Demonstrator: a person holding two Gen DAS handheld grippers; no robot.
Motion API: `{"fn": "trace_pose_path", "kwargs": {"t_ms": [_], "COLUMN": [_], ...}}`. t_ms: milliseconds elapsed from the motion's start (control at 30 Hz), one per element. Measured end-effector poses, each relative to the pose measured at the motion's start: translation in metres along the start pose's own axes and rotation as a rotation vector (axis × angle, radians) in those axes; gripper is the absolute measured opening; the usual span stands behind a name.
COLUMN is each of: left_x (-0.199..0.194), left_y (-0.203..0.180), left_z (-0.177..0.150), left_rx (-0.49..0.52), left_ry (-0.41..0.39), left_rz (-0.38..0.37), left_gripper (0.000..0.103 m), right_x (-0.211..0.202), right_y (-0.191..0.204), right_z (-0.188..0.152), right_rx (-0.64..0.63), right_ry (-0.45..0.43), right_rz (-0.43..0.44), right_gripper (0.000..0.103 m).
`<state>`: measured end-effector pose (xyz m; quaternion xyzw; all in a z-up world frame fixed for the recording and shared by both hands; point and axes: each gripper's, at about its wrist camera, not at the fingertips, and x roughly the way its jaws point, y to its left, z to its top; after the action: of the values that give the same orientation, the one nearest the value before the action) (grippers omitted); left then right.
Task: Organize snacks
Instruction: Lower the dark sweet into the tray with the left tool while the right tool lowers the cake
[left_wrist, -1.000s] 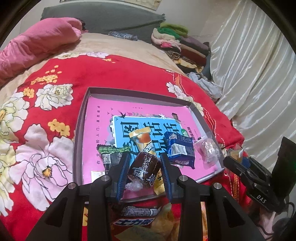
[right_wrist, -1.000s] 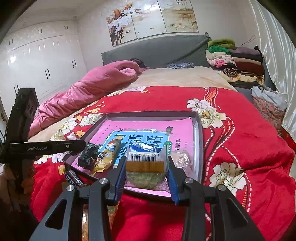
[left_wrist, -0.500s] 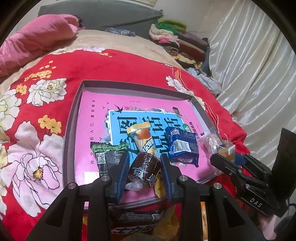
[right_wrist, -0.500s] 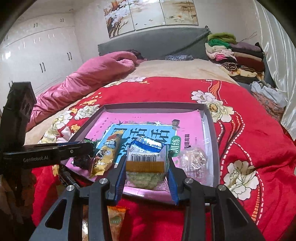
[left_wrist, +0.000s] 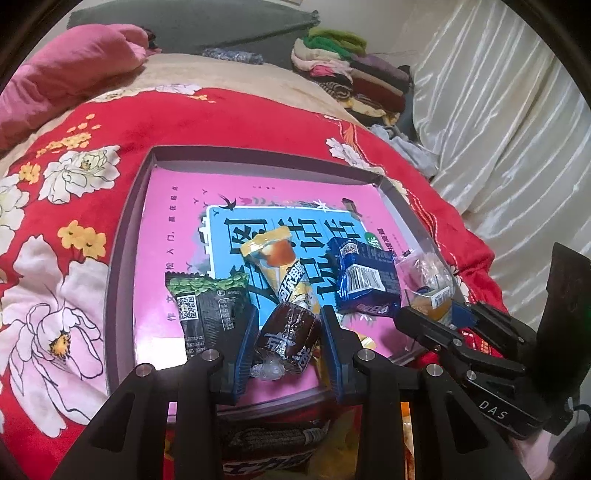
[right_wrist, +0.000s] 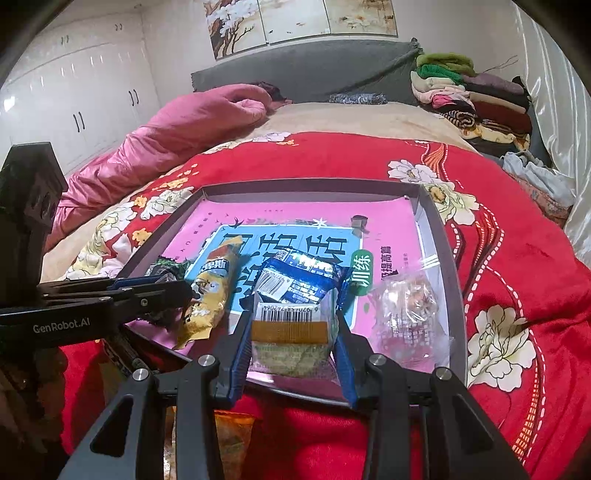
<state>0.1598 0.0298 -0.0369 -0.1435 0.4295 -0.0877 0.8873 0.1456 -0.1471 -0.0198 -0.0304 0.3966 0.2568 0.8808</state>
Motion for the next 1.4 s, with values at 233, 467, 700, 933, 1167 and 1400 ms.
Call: {"fn": "trace_pose_path", "kwargs": {"t_ms": [233,467,700,933,1167,1400], "left_x": [0.001,0.002,0.004,0.004,0.004,-0.003], "left_y": [-0.003,-0.007,-0.01,-0.009,-0.009,-0.009], "left_z": [-0.001,-0.003,-0.005,-0.004,-0.005,-0.004], "left_rx": [0.013,0.023,0.033,0.027,0.031,0.034], "left_ry": [0.011,0.024,0.04,0.042,0.054,0.041], "left_rz": [-0.001,-0.012,-0.017,-0.02,-0.023,-0.034], "left_gripper": [0.035,0.035,0.035,0.035,0.036,0.043], "right_x": [0.003,-0.002,-0.006,-0.008,-0.009,-0.01], "right_y": [-0.003,-0.001,0.001,0.003,0.003,0.002], "right_z": [-0.004,-0.006,-0.009,-0.009,-0.009,-0.01], "right_rx": [0.005,-0.006,-0.023,-0.026,-0.026,-0.018], "right_ry": [0.026,0.027,0.032,0.031,0.032,0.032], "right_rz": [-0.013,-0.015,-0.02,-0.018,-0.018,-0.02], "right_gripper": [0.042,0.042,0.042,0.042,0.042,0.047]}}
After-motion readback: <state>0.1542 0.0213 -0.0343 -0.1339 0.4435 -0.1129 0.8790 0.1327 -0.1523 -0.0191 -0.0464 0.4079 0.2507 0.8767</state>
